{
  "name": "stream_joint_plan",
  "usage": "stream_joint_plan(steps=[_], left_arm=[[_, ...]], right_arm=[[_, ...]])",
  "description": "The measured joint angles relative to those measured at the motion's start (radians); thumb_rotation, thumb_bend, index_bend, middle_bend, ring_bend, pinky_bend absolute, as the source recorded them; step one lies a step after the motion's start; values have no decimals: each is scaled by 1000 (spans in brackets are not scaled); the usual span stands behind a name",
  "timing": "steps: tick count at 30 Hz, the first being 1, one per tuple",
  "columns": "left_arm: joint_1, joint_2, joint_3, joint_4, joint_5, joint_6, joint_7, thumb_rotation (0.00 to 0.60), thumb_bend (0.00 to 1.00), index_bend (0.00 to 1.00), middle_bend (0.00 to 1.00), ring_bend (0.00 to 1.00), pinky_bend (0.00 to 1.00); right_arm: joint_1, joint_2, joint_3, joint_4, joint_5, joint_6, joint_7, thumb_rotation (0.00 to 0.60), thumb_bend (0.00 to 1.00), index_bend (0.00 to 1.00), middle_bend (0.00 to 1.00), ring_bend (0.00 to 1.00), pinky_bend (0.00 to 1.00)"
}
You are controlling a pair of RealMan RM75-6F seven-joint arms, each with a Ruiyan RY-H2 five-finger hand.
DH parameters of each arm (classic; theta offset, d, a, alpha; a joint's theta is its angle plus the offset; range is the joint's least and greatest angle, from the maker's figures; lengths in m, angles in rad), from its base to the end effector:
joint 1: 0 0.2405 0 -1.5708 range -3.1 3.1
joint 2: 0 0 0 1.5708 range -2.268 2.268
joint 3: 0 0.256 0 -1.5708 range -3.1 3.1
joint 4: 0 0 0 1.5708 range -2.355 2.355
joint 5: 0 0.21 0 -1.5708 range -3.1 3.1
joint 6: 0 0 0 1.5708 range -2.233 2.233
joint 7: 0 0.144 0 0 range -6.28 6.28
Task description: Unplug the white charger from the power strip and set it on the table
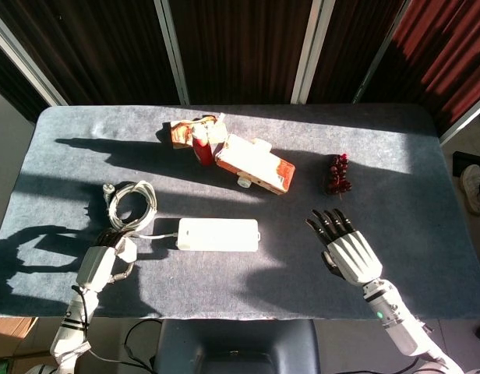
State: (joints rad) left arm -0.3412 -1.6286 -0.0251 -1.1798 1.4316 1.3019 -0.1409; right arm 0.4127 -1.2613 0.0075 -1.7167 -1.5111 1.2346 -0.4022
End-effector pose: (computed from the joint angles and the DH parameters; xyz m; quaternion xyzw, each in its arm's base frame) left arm -0.2868 0.2536 0.0009 -0.6218 -0.4528 -0.4358 0.4674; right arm -0.2136 -0.2438 0.0667 0.7605 -0.2765 0.3549 0.4683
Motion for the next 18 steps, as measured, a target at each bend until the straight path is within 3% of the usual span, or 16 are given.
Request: stream_joint_plan(steps=[3, 6, 13, 18], left_arm=[[0, 10, -2, -14, -8, -14, 12, 600, 398, 1, 14, 7, 85], [2, 33, -2, -43, -8, -20, 12, 600, 395, 0, 0, 0, 84], [23, 127, 10, -137, 9, -7, -6, 600, 390, 0, 0, 0, 84], [74, 235, 28, -211, 52, 104, 45, 600, 413, 0, 0, 0, 66]], right_arm=[[-6, 17, -1, -6, 23, -11, -21, 600, 548, 0, 20, 0, 0], [-16, 37, -8, -19, 22, -8, -36, 600, 449, 0, 3, 0, 0], [-67, 92, -32, -51, -24, 66, -30, 600, 426, 0, 0, 0, 0], [-149, 155, -49, -83, -24, 172, -13, 600, 391, 0, 0, 0, 0]])
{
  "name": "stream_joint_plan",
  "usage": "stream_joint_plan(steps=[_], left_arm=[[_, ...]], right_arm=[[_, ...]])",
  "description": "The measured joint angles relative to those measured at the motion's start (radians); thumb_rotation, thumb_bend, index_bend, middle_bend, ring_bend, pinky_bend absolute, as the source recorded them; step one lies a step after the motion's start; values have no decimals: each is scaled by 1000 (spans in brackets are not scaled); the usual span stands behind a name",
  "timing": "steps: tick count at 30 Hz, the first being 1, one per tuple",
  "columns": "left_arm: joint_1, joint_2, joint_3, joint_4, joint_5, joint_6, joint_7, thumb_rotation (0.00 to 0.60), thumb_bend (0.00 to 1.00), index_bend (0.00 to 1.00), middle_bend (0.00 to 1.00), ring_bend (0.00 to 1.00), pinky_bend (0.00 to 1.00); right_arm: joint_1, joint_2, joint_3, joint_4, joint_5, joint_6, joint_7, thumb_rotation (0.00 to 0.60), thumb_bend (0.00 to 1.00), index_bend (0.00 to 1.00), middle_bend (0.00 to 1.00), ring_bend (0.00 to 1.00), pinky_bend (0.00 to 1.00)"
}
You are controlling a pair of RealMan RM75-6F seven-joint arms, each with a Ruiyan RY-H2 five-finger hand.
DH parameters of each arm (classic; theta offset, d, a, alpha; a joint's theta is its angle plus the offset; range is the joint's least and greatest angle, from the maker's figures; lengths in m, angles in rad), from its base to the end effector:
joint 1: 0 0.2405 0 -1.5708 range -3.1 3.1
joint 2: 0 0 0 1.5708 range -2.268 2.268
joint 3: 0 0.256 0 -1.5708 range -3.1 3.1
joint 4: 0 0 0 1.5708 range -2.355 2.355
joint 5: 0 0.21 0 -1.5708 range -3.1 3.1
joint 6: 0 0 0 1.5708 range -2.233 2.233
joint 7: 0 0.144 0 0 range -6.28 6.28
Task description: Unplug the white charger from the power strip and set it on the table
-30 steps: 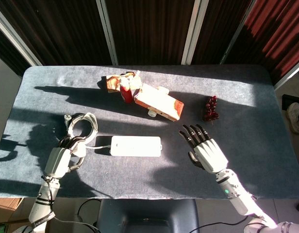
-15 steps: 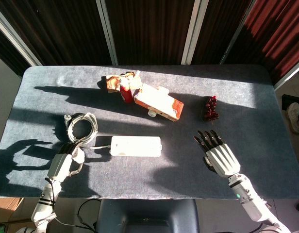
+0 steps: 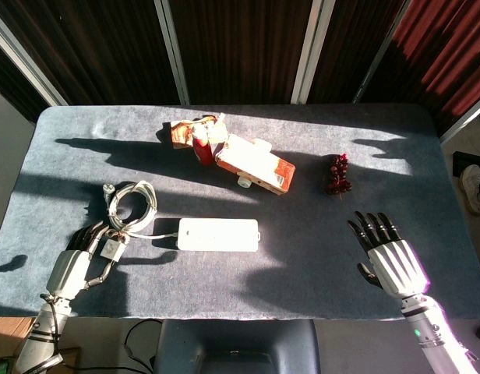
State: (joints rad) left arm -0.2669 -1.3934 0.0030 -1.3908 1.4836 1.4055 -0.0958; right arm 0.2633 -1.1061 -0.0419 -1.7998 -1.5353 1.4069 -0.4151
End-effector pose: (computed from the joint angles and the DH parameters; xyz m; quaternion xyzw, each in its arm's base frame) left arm -0.2960 0.2269 0.0707 -0.6236 -0.4178 -0.4342 0.4980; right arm -0.2464 -0.2034 0.1242 0.7179 -0.2798 0.3292 0.5459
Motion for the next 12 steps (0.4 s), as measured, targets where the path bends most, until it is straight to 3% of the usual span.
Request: stream_joint_plan(steps=[7, 12], left_arm=[[127, 136, 22, -140, 7, 209, 244, 600, 442, 0, 0, 0, 54], [181, 200, 29, -187, 19, 249, 234, 600, 441, 0, 0, 0, 49]], right_arm=[[-169, 13, -1, 51, 49, 222, 107, 600, 316, 0, 0, 0, 0], [-205, 1, 4, 122, 81, 219, 148, 600, 295, 0, 0, 0, 0]])
